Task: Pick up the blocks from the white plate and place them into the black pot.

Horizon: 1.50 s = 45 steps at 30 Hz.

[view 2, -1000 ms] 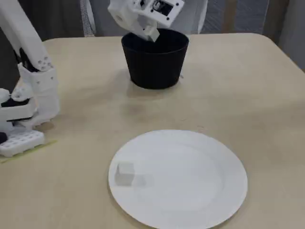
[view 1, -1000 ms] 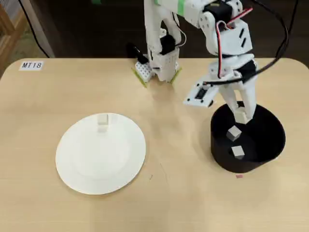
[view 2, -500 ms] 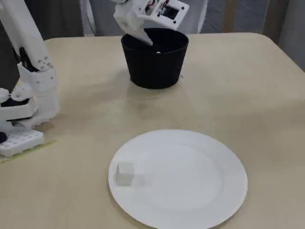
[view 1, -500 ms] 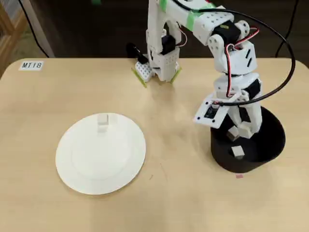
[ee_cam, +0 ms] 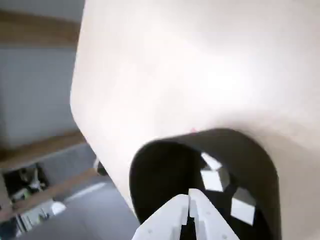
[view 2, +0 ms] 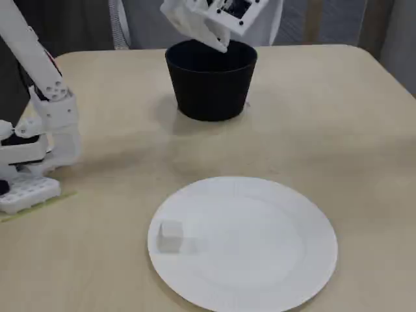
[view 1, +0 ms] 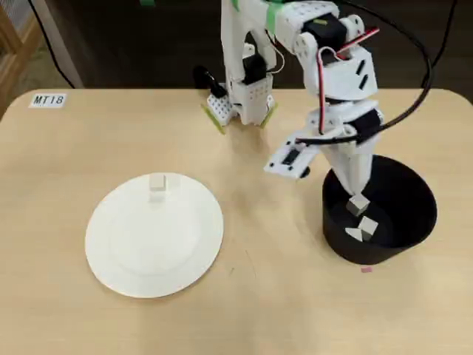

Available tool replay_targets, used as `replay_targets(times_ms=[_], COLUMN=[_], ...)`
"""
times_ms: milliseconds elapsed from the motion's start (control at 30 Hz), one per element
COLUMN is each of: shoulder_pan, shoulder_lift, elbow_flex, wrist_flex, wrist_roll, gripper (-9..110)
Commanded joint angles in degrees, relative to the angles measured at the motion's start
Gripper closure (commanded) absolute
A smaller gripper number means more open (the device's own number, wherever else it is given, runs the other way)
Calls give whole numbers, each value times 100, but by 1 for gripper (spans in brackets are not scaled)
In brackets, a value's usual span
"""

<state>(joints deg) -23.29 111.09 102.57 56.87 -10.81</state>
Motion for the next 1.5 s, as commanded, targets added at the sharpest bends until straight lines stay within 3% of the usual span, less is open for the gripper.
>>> replay_targets(times_ms=[0, 400, 633, 1033, 1133, 1267, 1467], shoulder_pan=[809, 4069, 5344, 6187, 6267, 6223, 6214], shoulder_lift=[264, -299, -396, -765, -1151, -1573, -2329], elbow_flex=[-246, -246, -255, -290, -527, -554, -835], wrist_flex=[211, 1485, 2426, 3472, 3841, 3841, 3806], wrist_roll=[352, 4052, 5739, 6179, 5827, 5572, 5291], gripper=[104, 104, 104, 104, 89, 77, 76])
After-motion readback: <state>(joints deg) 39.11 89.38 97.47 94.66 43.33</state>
